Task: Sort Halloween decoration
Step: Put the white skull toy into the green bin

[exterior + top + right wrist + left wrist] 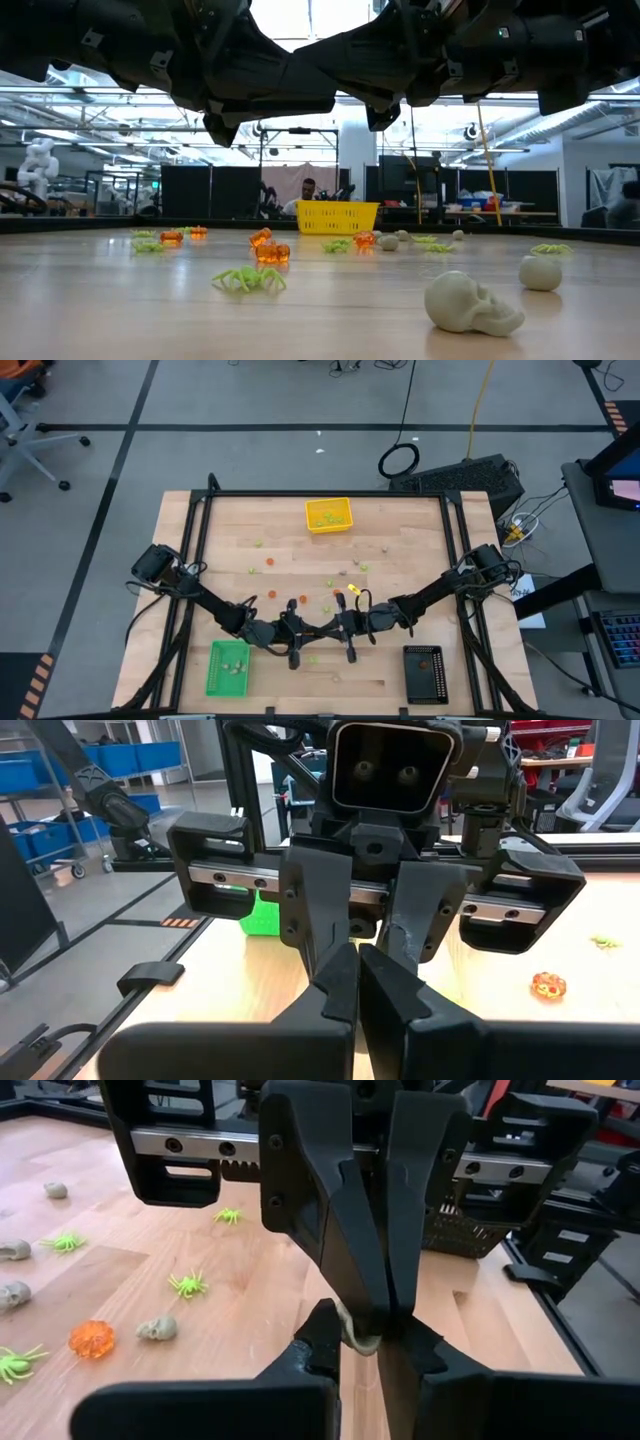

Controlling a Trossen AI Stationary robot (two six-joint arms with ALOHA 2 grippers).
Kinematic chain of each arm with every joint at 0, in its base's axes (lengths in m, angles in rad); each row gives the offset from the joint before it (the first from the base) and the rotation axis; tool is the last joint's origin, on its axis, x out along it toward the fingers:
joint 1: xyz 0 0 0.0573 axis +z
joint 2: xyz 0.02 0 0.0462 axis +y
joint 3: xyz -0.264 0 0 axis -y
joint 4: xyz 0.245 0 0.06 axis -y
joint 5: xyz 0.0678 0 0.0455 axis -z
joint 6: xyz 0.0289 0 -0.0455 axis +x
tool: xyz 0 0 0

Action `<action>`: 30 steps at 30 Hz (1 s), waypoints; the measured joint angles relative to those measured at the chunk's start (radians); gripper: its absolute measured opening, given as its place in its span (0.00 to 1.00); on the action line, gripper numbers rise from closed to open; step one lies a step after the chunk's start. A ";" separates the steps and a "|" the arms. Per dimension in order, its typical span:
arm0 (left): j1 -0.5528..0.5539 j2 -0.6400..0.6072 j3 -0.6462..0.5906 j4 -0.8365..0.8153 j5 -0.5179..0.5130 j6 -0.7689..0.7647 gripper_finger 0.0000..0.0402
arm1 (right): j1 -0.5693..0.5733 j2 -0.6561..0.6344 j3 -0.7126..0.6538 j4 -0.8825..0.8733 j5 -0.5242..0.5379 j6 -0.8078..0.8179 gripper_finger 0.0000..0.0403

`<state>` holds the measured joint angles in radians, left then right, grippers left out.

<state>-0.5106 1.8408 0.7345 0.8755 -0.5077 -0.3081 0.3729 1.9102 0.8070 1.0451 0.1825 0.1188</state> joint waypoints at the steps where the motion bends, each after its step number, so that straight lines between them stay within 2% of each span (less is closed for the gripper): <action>1: 0.000 0.000 0.000 0.000 0.000 0.000 0.07 | 0.000 0.000 0.000 0.000 0.000 0.000 0.00; 4: 0.000 0.000 0.000 0.001 -0.002 0.001 0.09 | 0.000 0.000 0.000 0.000 0.000 0.000 0.04; 13: 0.000 0.000 -0.003 0.010 -0.002 0.002 0.11 | 0.000 -0.024 -0.001 -0.012 0.010 -0.004 0.30; 17: 0.000 -0.001 -0.002 -0.002 -0.002 0.002 0.11 | 0.001 -0.053 -0.002 -0.043 0.000 -0.008 0.38; 22: 0.001 -0.002 -0.003 -0.056 -0.002 0.001 0.11 | 0.011 -0.120 -0.002 -0.179 -0.003 -0.008 0.42; 30: -0.004 -0.024 -0.004 -0.148 0.015 0.036 0.11 | 0.058 -0.219 -0.002 -0.479 -0.003 0.011 0.43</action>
<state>-0.5142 1.8165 0.7303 0.7274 -0.4923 -0.2718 0.4313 1.6912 0.8051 0.5660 0.1795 0.1297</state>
